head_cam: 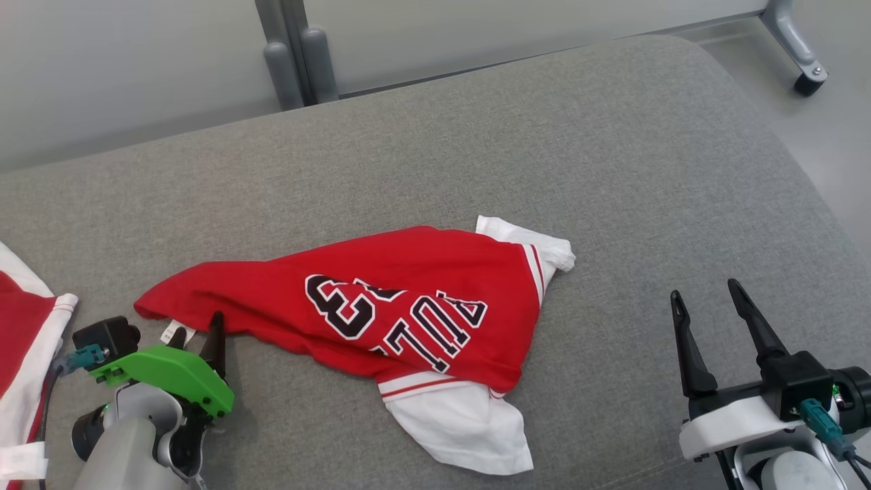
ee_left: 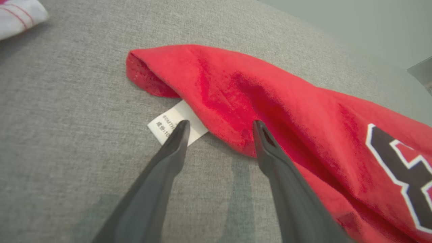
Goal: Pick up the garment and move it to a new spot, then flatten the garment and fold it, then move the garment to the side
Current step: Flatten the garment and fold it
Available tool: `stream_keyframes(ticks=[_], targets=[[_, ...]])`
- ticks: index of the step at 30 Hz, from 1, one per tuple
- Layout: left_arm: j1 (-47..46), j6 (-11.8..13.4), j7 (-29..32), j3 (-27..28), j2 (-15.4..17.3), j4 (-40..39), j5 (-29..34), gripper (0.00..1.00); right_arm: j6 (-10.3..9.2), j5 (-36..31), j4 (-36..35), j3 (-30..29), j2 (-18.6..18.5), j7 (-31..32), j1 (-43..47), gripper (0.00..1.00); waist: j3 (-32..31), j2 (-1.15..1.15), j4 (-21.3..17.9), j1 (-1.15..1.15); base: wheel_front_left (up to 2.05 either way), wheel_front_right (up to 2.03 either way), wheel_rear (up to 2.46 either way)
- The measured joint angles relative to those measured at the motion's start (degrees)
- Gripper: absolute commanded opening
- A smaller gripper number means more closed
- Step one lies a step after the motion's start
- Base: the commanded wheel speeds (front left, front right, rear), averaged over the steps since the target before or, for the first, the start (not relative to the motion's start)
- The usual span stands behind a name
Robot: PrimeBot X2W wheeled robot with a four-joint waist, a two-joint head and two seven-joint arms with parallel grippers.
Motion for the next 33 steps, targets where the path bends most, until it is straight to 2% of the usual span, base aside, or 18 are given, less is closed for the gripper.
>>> stream_keyframes(ticks=[2,3,4,5,12,25,29,33], targets=[[-0.73,0.0,-0.58,-0.31,0.03,0.45,-1.09,0.78,0.0,0.0,-0.01,-0.05,0.14,0.01,-0.21,1.0,0.53,0.0,-0.43,0.0,0.0,0.0,0.0],[-1.16,0.0,-0.78,-0.63,-0.04,0.47,-1.56,0.51,0.0,0.0,-0.01,-0.14,0.16,0.0,-0.36,1.0,0.77,0.0,-0.57,0.0,0.0,0.0,0.0],[-1.59,0.0,-0.91,-1.07,-0.07,0.51,-1.91,0.33,0.0,0.0,-0.03,-0.26,0.2,0.0,-0.4,1.0,0.98,0.0,-0.64,0.0,0.0,0.0,0.0],[-1.99,0.0,-1.08,-1.6,-0.03,0.53,-2.13,0.0,0.0,0.0,-0.03,-0.34,0.25,0.0,-0.4,1.0,1.15,0.0,-0.64,0.0,0.0,0.0,0.0],[-5.21,0.0,-3.52,-7.72,1.29,-3.01,-0.45,0.0,0.0,-0.03,0.08,-0.16,0.7,0.0,-0.83,1.0,1.22,0.0,-0.02,0.0,0.0,0.0,0.0],[-7.54,-0.01,2.68,-23.81,-4.75,-23.8,3.26,0.0,0.0,0.04,0.48,0.66,1.0,0.0,-0.85,1.0,0.22,0.0,-0.29,0.0,0.0,0.0,0.0],[-6.3,0.45,4.25,-28.59,-6.32,-25.75,5.22,0.0,0.0,0.32,0.54,0.68,1.11,0.0,-0.94,1.0,0.45,0.0,-1.3,0.0,0.0,0.0,0.0],[-4.23,0.49,4.81,-35.7,-7.75,-23.85,7.72,0.0,0.0,0.54,0.57,0.77,1.24,0.0,-0.99,1.0,1.12,0.0,-2.74,0.0,0.0,0.0,0.0]])
